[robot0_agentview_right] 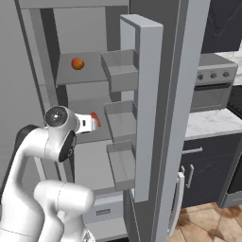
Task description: Take the fish and mango from the highest rack and move them to the second highest rack where the carrot and bell pepper are located, to maximize freezer space. Close the freezer door after rearranging.
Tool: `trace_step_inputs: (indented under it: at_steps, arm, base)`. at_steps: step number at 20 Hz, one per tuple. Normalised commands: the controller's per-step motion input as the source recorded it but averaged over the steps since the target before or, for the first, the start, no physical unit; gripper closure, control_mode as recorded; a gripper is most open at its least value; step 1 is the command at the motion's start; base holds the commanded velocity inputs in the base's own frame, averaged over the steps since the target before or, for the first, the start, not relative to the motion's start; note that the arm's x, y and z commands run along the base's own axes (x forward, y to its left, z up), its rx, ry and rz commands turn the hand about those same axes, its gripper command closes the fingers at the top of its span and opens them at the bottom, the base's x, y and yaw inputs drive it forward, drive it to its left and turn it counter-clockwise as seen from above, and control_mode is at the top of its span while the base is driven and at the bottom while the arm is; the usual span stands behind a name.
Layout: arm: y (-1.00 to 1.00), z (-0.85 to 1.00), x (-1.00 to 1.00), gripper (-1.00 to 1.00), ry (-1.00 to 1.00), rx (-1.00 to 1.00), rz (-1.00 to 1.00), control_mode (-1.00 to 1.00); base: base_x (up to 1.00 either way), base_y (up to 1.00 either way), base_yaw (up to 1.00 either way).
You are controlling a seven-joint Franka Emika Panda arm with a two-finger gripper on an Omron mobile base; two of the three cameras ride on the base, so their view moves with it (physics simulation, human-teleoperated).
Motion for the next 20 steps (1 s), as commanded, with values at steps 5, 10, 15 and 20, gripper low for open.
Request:
trace_step_inputs:
  at_steps: [5,10,15,20]
  arm:
    - [0.0,-0.18,0.42,1.0,0.0,0.0,0.0,-1.0]
    - [0.0,-0.1,0.44,1.0,0.02,0.0,0.0,-1.0]
    - [0.0,-0.1,0.45,1.0,0.13,0.0,0.0,-1.0]
    - [0.0,-0.14,0.44,1.0,0.18,0.0,0.0,-1.0]
  base:
    - [0.0,0.0,0.0]
    - [0.0,0.0,0.0]
    - [0.0,0.0,0.0]
    - [0.0,0.0,0.0]
